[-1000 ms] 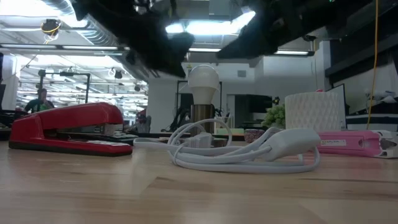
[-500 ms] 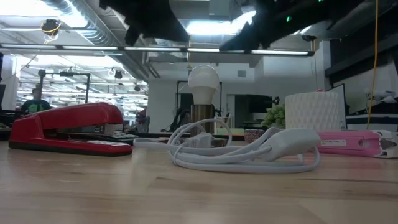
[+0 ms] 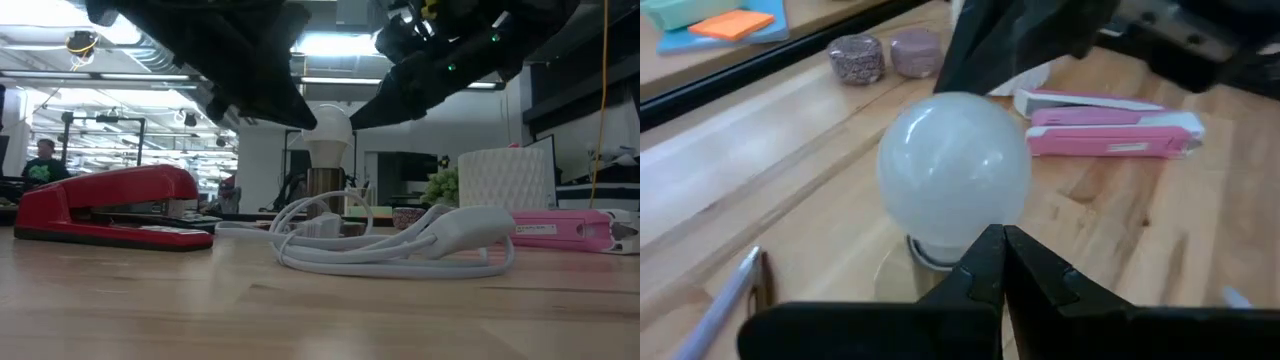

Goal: Screw lightbulb
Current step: Insert the white lightbulb into the golden lamp

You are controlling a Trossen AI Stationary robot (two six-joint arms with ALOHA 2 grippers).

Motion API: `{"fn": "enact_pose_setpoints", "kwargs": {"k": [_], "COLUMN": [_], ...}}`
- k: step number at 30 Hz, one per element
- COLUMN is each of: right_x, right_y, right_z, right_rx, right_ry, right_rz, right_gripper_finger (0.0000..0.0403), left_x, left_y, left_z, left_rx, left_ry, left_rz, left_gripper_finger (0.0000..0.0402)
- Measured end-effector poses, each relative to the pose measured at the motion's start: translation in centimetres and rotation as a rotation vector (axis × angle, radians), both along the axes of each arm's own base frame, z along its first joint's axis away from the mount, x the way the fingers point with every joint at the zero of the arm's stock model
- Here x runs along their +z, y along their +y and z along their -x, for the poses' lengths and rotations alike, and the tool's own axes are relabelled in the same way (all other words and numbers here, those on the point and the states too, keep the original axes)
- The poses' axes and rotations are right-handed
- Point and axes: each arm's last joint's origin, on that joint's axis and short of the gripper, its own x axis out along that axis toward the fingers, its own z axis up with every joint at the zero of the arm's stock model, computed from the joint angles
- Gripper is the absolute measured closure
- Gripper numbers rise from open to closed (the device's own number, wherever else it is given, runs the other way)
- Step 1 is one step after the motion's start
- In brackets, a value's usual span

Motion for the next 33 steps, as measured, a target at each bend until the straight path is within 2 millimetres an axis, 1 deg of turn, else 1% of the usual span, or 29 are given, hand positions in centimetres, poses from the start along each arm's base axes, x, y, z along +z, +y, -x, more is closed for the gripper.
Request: {"fn": "enact_pose_setpoints", "kwargs": {"k": [9, 12, 16, 20, 23, 27, 30, 33], "right_x": [0.0, 0.0, 0.0, 0.1, 0.2, 1.0, 2.3, 3.9], "right_y": [0.1, 0.5, 1.5, 3.0, 3.9, 4.9, 5.1, 4.6], "right_z": [0.0, 0.0, 0.0, -0.1, -0.1, -0.2, 0.2, 0.8], "right_rx": [0.010, 0.021, 0.051, 0.123, 0.143, 0.191, 0.206, 0.138], "right_ry": [-0.004, -0.003, 0.002, -0.009, -0.021, -0.094, -0.157, -0.216], "right_rz": [-0.098, -0.106, -0.124, -0.139, -0.130, -0.097, -0.058, -0.009], "right_gripper_finger": [0.0395, 0.0395, 0.0395, 0.0395, 0.0395, 0.0395, 0.0395, 0.0395], "left_x": [-0.3, -0.4, -0.5, -0.6, -0.6, -0.3, 0.9, 2.5], "left_y": [0.8, 1.1, 1.7, 2.4, 2.7, 3.2, 3.1, 2.5], "left_z": [0.1, 0.1, 0.2, 0.1, 0.0, 0.0, 0.4, 1.0], "left_rx": [0.071, 0.089, 0.129, 0.159, 0.164, 0.166, 0.170, 0.145], "left_ry": [0.025, 0.036, 0.049, 0.051, 0.058, 0.083, 0.056, 0.011], "left_rz": [-0.048, -0.049, -0.067, -0.075, -0.083, -0.137, -0.163, -0.158], "left_gripper_finger": [0.0401, 0.0402, 0.0402, 0.0401, 0.0401, 0.0401, 0.0401, 0.0401]}}
